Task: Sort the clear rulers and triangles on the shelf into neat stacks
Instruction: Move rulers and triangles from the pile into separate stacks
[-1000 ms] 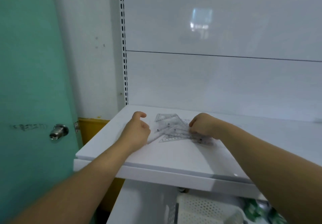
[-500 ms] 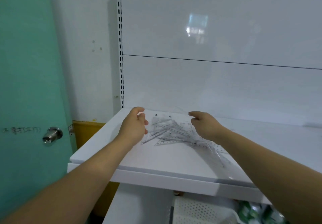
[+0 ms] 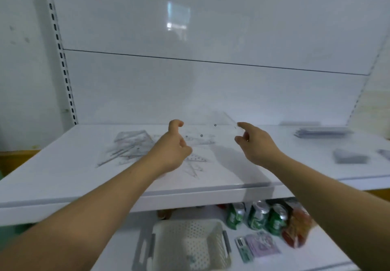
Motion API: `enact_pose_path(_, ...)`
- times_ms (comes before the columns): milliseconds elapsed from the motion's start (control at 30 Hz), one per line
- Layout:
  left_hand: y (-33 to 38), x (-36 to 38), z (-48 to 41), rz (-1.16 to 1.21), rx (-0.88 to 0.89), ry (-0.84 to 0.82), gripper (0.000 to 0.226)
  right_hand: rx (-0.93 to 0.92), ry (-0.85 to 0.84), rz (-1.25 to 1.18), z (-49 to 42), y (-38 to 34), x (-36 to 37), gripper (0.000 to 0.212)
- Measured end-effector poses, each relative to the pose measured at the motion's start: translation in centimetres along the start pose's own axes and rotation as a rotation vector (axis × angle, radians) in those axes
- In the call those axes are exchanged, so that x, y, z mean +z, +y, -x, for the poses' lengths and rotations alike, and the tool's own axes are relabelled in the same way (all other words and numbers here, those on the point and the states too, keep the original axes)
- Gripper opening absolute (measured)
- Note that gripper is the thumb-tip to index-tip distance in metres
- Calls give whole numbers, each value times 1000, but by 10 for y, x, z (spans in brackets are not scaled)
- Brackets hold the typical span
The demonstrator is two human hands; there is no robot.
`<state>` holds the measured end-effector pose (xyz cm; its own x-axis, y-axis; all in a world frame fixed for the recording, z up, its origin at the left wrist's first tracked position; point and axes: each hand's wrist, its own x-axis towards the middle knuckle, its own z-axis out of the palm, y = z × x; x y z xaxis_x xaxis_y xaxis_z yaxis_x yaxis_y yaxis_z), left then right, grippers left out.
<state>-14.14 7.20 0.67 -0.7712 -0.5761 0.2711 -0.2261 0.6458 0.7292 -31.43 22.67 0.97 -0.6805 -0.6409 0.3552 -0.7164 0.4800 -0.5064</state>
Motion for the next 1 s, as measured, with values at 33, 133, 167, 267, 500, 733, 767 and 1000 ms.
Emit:
enact_pose_path(33,11,13,-1,-4,21,-23,64,12,16,8,5,13,-11,49)
enact_pose_path(133,53,64,-3,-13,91,-62,64,49,66,54,28,63,-55,49)
enact_pose_path(167,70,86,-3,-13,111,-70,64,65,85,69,38,85,-72,48)
enact_pose_path(267,123,153,1,5,139,-86,65,127,125,94,69,153,-126,47)
enact_pose_path(500,211,275,-4,-28,155,-149,59,283,190,35,126,287,-221,44)
enact_pose_path(733,240,330,-27,-203,187,-90,39,334,197,0,119,356,-244,44)
enact_pose_path(767,241,335,-32,-232,194,-80,39,336,194,-1,115,362,-242,44)
enact_pose_path(1000,242,364,-73,-377,190,-99,39,326,147,115,52,410,-242,43)
